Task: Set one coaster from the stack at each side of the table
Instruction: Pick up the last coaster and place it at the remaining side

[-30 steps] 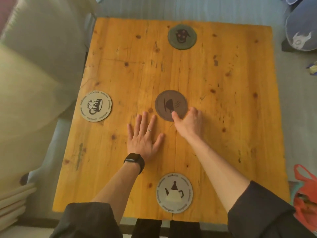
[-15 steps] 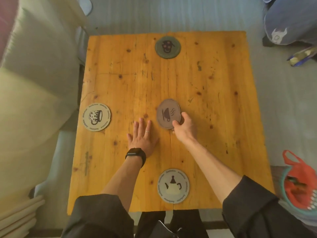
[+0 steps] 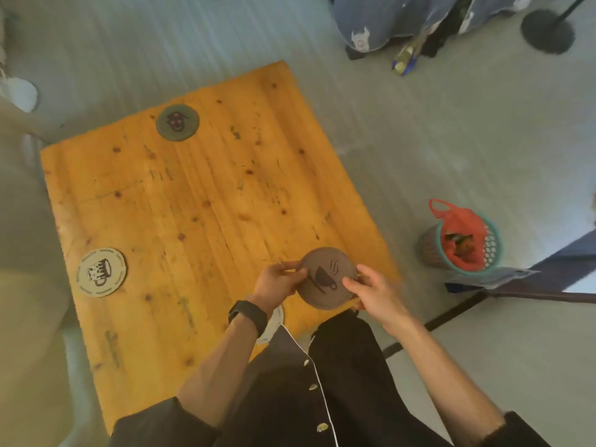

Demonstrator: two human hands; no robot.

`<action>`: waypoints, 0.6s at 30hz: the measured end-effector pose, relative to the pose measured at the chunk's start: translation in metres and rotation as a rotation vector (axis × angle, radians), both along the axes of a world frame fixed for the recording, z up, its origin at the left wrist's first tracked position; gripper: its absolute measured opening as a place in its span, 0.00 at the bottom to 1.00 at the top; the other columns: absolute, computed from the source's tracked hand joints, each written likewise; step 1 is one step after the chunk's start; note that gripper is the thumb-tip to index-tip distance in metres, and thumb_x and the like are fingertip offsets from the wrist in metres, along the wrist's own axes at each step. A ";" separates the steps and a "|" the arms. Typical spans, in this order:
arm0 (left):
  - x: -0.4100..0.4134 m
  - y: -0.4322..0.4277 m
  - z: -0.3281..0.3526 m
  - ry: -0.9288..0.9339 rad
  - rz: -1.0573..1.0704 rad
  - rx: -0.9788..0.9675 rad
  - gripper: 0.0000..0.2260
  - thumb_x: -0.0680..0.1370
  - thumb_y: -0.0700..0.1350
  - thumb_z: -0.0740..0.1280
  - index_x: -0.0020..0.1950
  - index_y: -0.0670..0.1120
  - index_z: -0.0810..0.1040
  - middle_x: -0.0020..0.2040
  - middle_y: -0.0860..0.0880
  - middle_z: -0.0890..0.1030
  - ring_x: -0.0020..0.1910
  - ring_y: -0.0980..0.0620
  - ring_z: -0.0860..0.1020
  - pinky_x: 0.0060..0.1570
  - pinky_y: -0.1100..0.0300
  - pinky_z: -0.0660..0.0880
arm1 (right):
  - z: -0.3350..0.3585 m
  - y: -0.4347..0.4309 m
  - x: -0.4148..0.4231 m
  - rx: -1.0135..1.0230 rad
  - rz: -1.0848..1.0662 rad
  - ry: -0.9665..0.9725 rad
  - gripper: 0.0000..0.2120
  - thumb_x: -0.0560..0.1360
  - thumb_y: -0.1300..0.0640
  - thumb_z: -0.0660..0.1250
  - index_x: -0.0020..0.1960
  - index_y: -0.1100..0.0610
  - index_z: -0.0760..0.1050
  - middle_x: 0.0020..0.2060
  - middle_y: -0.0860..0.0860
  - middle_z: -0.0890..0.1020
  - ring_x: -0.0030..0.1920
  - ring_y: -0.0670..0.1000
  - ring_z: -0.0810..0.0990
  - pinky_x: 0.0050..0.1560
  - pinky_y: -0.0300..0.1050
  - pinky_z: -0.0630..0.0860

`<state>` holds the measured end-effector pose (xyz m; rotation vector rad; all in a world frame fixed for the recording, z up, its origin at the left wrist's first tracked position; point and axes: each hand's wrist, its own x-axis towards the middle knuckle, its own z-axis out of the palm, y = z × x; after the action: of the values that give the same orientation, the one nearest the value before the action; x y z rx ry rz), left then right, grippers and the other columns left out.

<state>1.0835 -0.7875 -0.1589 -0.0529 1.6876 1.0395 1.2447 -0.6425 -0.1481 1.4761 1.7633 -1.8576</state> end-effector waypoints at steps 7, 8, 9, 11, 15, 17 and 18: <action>0.060 0.113 0.010 -0.132 0.084 -0.018 0.12 0.76 0.42 0.72 0.58 0.44 0.79 0.47 0.44 0.83 0.39 0.50 0.81 0.39 0.60 0.77 | -0.007 0.073 0.079 -0.059 -0.436 0.050 0.10 0.76 0.55 0.72 0.57 0.53 0.78 0.42 0.49 0.87 0.39 0.47 0.86 0.39 0.43 0.80; 0.068 0.132 0.009 -0.137 0.089 -0.016 0.11 0.76 0.41 0.72 0.57 0.44 0.78 0.47 0.44 0.83 0.38 0.51 0.81 0.36 0.62 0.78 | -0.010 0.087 0.087 -0.051 -0.464 0.048 0.10 0.77 0.56 0.72 0.57 0.54 0.78 0.41 0.50 0.87 0.38 0.48 0.86 0.38 0.43 0.80; 0.077 0.152 0.007 -0.142 0.089 -0.019 0.10 0.76 0.40 0.72 0.56 0.43 0.78 0.48 0.43 0.83 0.38 0.50 0.82 0.34 0.63 0.78 | -0.013 0.103 0.094 -0.023 -0.473 0.040 0.10 0.77 0.56 0.72 0.57 0.54 0.77 0.40 0.50 0.87 0.38 0.48 0.86 0.38 0.43 0.81; 0.093 0.193 0.001 -0.143 0.039 -0.059 0.09 0.77 0.41 0.71 0.56 0.44 0.77 0.52 0.41 0.84 0.40 0.48 0.82 0.36 0.60 0.75 | -0.021 0.143 0.109 0.064 -0.420 -0.007 0.09 0.78 0.56 0.70 0.57 0.53 0.77 0.39 0.48 0.86 0.37 0.49 0.86 0.42 0.48 0.83; 0.126 0.268 -0.014 -0.114 -0.016 -0.149 0.13 0.78 0.45 0.69 0.60 0.42 0.78 0.56 0.44 0.83 0.45 0.48 0.83 0.39 0.58 0.71 | -0.037 0.234 0.140 0.140 -0.187 -0.048 0.09 0.79 0.54 0.67 0.59 0.48 0.76 0.43 0.45 0.84 0.38 0.45 0.85 0.48 0.51 0.83; 0.138 0.302 -0.018 -0.089 -0.024 -0.168 0.12 0.78 0.45 0.68 0.60 0.44 0.79 0.53 0.45 0.82 0.43 0.49 0.82 0.40 0.57 0.71 | -0.039 0.273 0.154 0.189 -0.096 -0.063 0.09 0.79 0.52 0.67 0.60 0.45 0.74 0.41 0.37 0.81 0.35 0.40 0.84 0.41 0.43 0.80; 0.142 0.318 -0.019 -0.065 -0.040 -0.168 0.12 0.78 0.45 0.68 0.60 0.44 0.79 0.52 0.45 0.82 0.42 0.50 0.82 0.41 0.57 0.71 | -0.040 0.290 0.160 0.202 -0.067 -0.067 0.10 0.79 0.51 0.67 0.60 0.45 0.74 0.40 0.35 0.80 0.34 0.39 0.83 0.39 0.41 0.79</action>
<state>1.2259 -0.4697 -0.1781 -0.1593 1.7067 0.8553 1.4048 -0.3522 -0.1879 1.6666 1.9401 -1.6797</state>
